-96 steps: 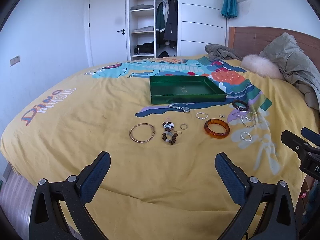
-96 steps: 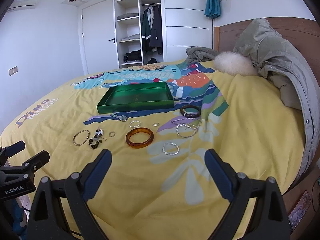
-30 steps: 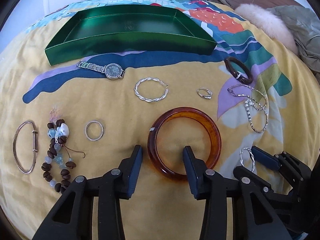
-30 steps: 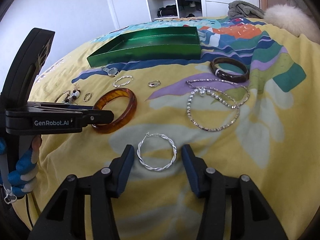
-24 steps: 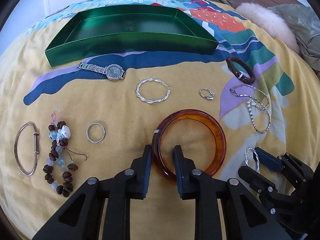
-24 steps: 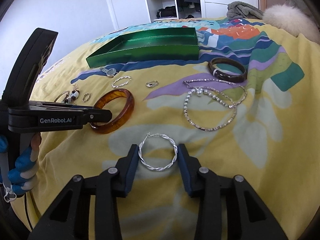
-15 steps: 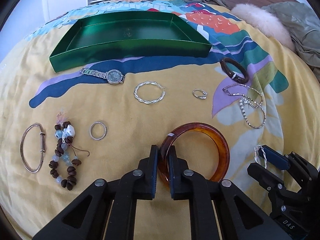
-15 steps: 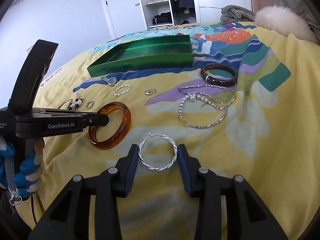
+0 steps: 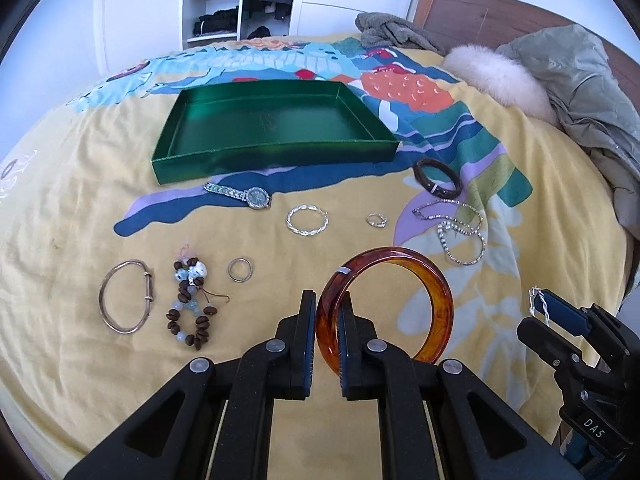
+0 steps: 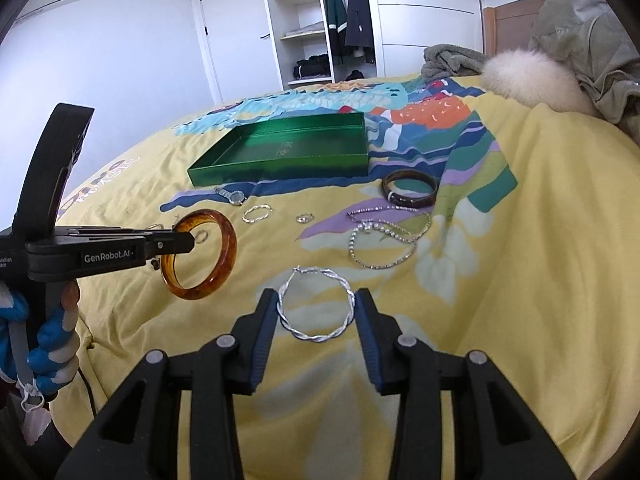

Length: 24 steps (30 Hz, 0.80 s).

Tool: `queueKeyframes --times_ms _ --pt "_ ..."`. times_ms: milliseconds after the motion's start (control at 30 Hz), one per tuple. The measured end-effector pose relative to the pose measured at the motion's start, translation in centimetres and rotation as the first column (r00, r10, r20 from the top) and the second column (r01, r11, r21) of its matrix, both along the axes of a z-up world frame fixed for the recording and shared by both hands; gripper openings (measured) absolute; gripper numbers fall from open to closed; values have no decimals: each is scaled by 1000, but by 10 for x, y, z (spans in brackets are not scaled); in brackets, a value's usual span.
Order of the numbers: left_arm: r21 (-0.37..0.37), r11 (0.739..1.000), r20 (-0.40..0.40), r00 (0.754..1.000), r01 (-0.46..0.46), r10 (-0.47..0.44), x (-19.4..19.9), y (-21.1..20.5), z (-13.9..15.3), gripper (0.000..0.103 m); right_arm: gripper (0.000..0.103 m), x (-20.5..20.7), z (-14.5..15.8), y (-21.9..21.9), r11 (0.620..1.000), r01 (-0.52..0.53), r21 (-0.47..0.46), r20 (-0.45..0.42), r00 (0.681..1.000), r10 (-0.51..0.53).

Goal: Organize jewelry
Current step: 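Carry the amber bangle and silver hoop into the green tray and open both tools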

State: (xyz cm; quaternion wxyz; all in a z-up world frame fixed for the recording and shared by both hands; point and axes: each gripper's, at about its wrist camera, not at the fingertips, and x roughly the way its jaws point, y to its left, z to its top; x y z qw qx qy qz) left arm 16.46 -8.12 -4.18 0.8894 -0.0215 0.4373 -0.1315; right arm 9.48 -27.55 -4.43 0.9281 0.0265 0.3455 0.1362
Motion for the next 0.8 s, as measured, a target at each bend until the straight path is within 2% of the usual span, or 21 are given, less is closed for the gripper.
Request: queueKeyframes --times_ms 433,800 --pt "-50 996 175 981 -70 78 -30 53 90 10 37 -19 78 16 1000 -13 -16 154 988 16" --pt "-83 988 262 954 -129 146 -14 95 145 10 37 10 149 45 999 -28 -41 255 966 37"
